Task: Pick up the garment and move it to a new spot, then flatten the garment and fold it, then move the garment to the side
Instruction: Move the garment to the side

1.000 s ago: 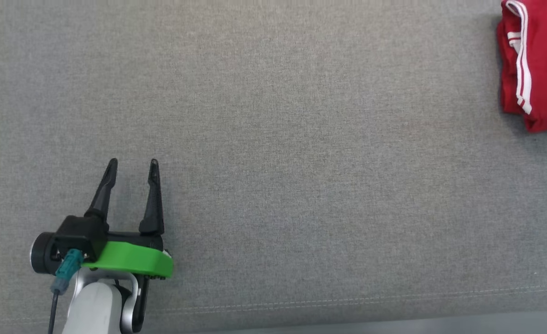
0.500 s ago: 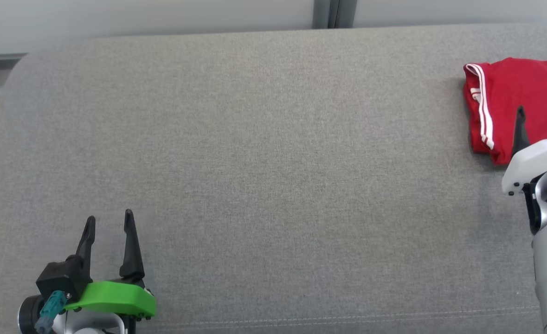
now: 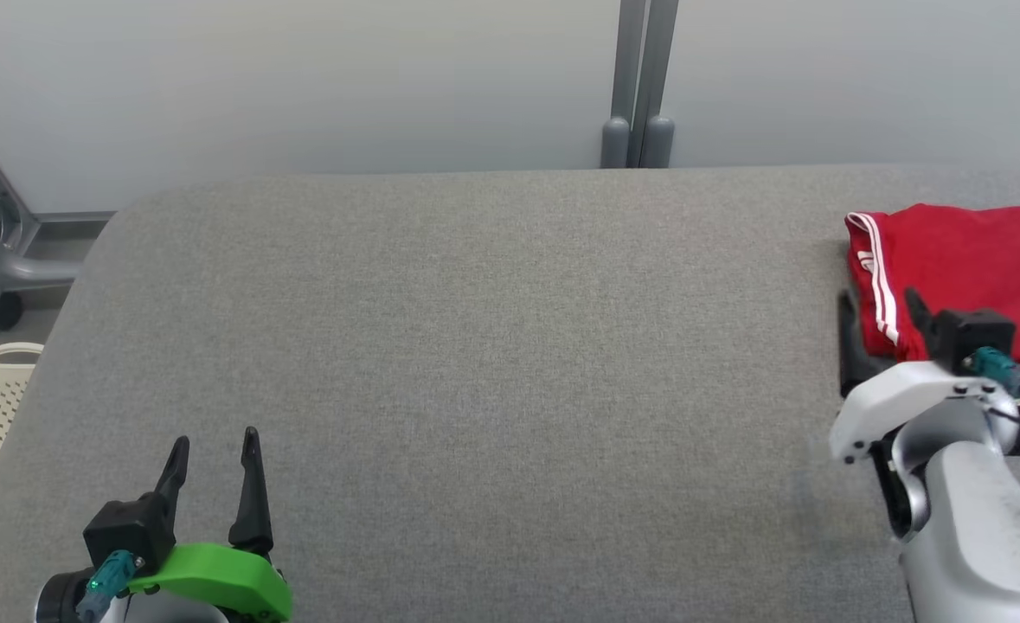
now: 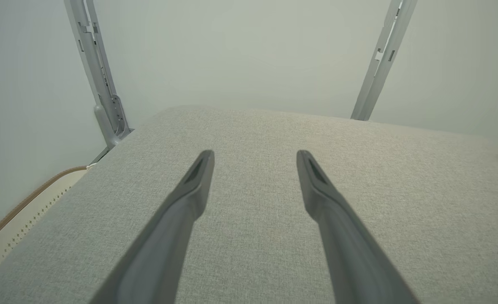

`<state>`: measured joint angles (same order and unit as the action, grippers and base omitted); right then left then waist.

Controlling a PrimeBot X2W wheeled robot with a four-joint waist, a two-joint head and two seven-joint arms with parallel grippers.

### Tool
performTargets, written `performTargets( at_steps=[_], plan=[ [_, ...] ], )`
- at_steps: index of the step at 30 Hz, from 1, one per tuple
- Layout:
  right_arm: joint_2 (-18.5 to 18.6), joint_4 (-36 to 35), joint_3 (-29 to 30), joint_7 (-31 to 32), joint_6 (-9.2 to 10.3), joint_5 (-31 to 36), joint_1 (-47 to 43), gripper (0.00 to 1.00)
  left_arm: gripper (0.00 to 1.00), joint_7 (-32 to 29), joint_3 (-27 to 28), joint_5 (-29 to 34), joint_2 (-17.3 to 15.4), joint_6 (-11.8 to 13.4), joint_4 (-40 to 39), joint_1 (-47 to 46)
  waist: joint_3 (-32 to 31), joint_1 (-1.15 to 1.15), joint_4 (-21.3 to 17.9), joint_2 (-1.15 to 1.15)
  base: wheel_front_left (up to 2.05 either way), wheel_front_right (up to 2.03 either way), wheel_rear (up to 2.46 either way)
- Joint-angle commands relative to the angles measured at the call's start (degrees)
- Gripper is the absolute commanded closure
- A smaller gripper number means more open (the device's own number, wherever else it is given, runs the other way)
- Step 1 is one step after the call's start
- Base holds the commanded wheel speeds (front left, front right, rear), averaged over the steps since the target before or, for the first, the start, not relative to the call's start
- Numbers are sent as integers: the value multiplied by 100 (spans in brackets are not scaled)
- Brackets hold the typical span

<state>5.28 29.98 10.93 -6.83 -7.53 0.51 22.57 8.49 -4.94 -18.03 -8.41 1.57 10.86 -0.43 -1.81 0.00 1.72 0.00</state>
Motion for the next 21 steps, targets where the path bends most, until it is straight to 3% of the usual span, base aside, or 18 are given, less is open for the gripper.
performTargets(
  at_steps=[1, 7, 21],
  plan=[
    [-25, -74, -105, 15, 9, -51, -138, 0, 0, -7, -7, 31, -45, -6, 7, 84, -133, 0, 49, 0, 0, 0, 0],
    [-142, -512, -612, 207, 9, -363, -723, 0, 0, 75, -134, 67, -90, -87, 191, 114, -254, 0, 10, 0, 0, 0, 0],
    [-230, -1118, -577, 236, 9, -717, -1705, 0, 0, 327, -264, 57, -83, -137, 625, 198, -361, 0, 42, 0, 0, 0, 0]
  ],
)
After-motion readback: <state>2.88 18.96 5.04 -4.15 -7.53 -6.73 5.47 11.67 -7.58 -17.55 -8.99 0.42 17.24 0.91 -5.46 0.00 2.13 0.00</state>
